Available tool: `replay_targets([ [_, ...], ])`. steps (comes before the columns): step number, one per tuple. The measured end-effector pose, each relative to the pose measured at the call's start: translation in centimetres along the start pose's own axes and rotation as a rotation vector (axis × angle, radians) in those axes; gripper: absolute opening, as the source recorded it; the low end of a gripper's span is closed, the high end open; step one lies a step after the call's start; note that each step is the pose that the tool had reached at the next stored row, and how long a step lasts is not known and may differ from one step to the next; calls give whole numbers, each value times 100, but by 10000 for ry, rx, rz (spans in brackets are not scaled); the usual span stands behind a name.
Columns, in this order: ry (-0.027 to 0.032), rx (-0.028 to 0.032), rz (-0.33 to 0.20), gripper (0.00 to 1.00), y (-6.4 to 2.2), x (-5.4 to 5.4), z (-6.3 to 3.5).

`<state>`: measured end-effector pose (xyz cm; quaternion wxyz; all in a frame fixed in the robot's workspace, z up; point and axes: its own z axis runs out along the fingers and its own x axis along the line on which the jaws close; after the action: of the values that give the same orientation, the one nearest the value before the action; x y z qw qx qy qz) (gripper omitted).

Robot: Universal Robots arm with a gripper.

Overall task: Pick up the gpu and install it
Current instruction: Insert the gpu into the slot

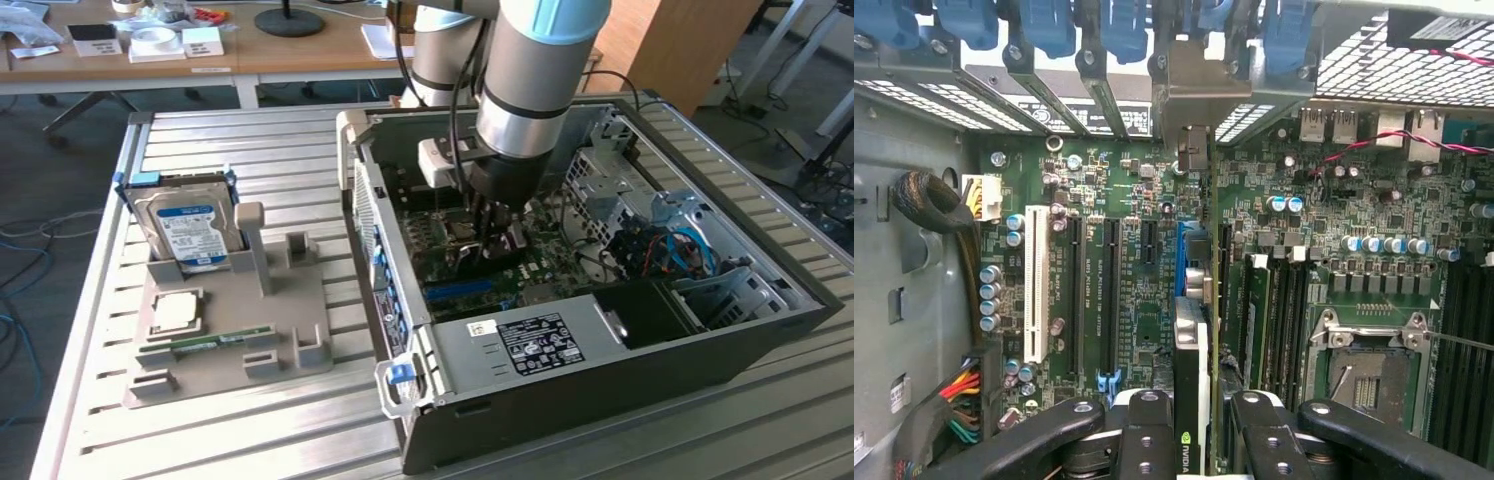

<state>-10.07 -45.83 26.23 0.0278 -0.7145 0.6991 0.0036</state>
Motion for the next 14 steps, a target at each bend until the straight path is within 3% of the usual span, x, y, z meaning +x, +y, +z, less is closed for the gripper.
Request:
replay_targets([
  [14, 1, -10, 0, 27, -75, -2, -95],
])
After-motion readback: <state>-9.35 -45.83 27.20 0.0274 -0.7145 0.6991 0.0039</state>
